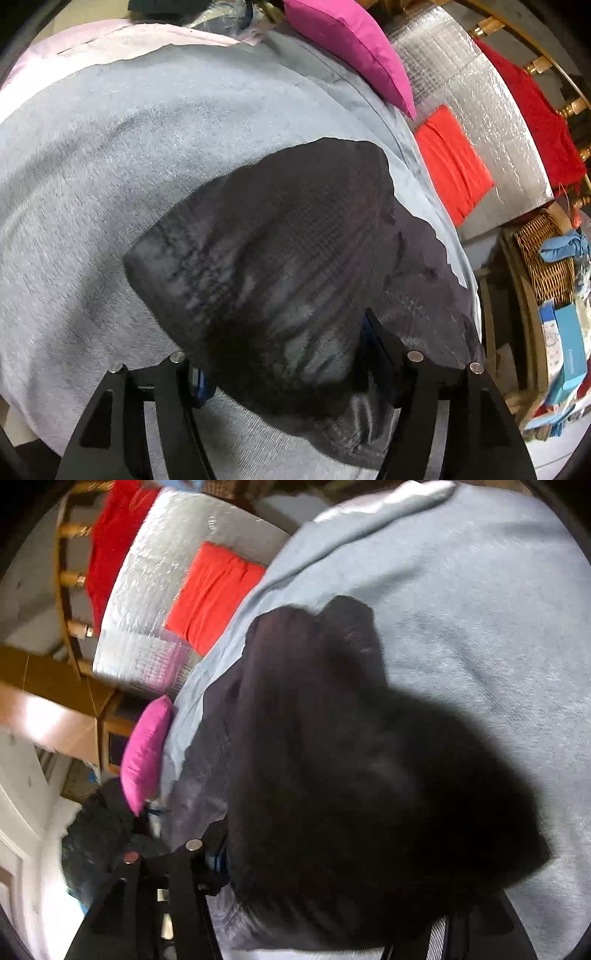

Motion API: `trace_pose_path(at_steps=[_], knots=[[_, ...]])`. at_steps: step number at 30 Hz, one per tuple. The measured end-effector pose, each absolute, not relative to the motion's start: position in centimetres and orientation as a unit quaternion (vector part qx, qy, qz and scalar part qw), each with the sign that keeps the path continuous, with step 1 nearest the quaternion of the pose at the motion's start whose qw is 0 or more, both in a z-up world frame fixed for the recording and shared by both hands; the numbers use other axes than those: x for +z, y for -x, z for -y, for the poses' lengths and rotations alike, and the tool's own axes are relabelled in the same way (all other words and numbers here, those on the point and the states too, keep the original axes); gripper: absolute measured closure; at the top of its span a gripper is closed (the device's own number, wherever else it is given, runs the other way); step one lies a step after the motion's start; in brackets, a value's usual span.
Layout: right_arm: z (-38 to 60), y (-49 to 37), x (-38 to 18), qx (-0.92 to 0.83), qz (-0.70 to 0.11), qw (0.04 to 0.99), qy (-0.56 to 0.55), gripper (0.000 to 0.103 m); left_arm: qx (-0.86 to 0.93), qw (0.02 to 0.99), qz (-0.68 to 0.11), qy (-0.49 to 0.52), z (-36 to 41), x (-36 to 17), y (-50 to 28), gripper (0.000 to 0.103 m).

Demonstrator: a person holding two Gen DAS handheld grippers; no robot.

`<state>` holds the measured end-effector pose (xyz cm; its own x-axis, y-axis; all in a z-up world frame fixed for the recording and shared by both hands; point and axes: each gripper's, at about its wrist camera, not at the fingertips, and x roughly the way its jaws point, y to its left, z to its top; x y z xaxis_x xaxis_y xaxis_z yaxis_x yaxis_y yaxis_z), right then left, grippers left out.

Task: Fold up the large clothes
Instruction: 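Grasp the jacket edge with both tools and pull it open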

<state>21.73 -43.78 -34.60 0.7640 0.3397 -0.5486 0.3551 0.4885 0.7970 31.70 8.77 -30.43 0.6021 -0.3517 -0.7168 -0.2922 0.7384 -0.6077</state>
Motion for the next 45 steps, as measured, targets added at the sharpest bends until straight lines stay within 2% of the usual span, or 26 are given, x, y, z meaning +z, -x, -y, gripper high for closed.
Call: trace_pose_path(at_steps=[4,7,12,14,18,21,24,25,27,31,38,42,45], knots=[[46.3,-19.6,-34.0,-0.004,-0.333,0.772,-0.541,0.040,-0.025,0.795,-0.446,0.412,-11.3,-30.3,-30.6,0.031],[48.1,-17.4,-32.4,-0.035,-0.316,0.790,-0.523,0.037,-0.027,0.794,-0.440,0.420,-12.5,-29.3,-29.6,0.031],[49.1,-14.9,-28.2,-0.061,-0.261,0.838,-0.475,0.037,0.029,0.832,-0.405,0.379,-13.8,-26.8,-27.9,0.031],[48.1,-15.2,-26.5,-0.057,-0.250,0.863,-0.434,0.037,0.057,0.859,-0.377,0.341,-13.8,-25.3,-27.4,0.027],[44.5,-16.9,-24.7,-0.020,-0.245,0.897,-0.367,0.037,0.079,0.898,-0.360,0.240,-11.3,-24.1,-27.7,0.027],[41.7,-18.7,-25.3,-0.002,-0.271,0.906,-0.326,0.038,0.110,0.909,-0.382,0.124,-8.6,-25.0,-28.6,0.024],[40.0,-20.6,-28.1,-0.015,-0.354,0.890,-0.287,0.038,0.123,0.894,-0.430,0.023,-5.7,-27.5,-30.2,0.021],[39.4,-21.2,-28.9,-0.029,-0.376,0.889,-0.261,0.038,0.129,0.894,-0.429,0.001,-5.4,-27.8,-29.9,0.021],[38.6,-20.9,-28.6,-0.036,-0.370,0.899,-0.230,0.038,0.138,0.900,-0.412,-0.028,-4.7,-27.6,-29.5,0.021],[38.2,-19.8,-27.1,-0.044,-0.353,0.909,-0.217,0.038,0.139,0.901,-0.411,-0.030,-4.9,-27.7,-29.5,0.021],[34.1,-19.1,-22.6,-0.001,-0.244,0.958,-0.149,0.037,0.130,0.915,-0.380,-0.033,-3.5,-26.4,-28.6,0.021],[33.5,-20.9,-24.1,0.034,-0.282,0.941,-0.184,0.037,0.116,0.927,-0.354,-0.047,-2.0,-25.4,-27.9,0.021],[32.6,-22.1,-25.9,0.032,-0.322,0.932,-0.165,0.037,0.102,0.930,-0.350,-0.052,-0.9,-25.3,-28.0,0.021]])
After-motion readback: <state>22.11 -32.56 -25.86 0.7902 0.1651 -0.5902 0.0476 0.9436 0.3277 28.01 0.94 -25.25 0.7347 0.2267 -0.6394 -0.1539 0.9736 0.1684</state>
